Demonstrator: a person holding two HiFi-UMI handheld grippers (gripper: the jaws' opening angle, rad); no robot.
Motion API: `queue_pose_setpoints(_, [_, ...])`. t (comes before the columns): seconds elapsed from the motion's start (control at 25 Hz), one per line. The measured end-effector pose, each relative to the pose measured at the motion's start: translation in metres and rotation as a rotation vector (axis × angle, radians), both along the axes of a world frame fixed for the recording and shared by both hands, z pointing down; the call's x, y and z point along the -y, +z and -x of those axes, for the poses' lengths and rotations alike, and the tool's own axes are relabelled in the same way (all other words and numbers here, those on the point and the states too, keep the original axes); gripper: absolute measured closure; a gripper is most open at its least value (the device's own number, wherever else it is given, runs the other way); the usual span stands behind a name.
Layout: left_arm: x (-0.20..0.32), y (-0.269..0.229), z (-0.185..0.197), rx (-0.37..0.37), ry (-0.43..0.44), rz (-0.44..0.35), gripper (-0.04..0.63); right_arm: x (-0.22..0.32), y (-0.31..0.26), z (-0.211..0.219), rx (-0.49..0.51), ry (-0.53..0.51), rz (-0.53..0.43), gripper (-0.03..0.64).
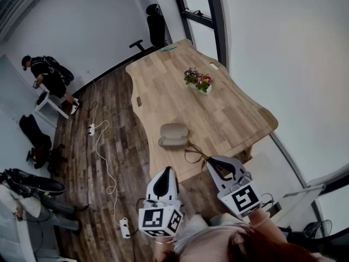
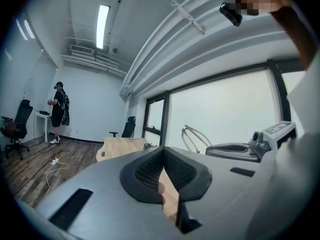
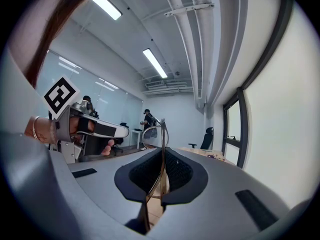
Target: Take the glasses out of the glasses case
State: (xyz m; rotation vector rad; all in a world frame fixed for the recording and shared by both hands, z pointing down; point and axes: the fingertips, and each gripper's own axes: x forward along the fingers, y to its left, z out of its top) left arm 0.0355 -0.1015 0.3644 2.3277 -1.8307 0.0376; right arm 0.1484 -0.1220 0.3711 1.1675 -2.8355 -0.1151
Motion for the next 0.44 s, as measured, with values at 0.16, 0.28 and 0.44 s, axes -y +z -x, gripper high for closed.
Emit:
queue_pose_setpoints(0.16, [0.001,0.003,0.002,-0.008,0.010,0.007,0.594,0.002,0.002,0.004,-0.004,0.004,0.007,0.604])
queue_pose_setpoints(0.28, [0.003,0.002,0.006,-0.006,0.022,0.003,0.594,0.003,0.003,0.009,-0.004,0.014,0.006,0.604])
queue_pose_setpoints(0.44, [0.005,0.003,0.016,-0.013,0.038,0.007,0.594,0.008,0.004,0.019,-0.008,0.034,0.006,0.604])
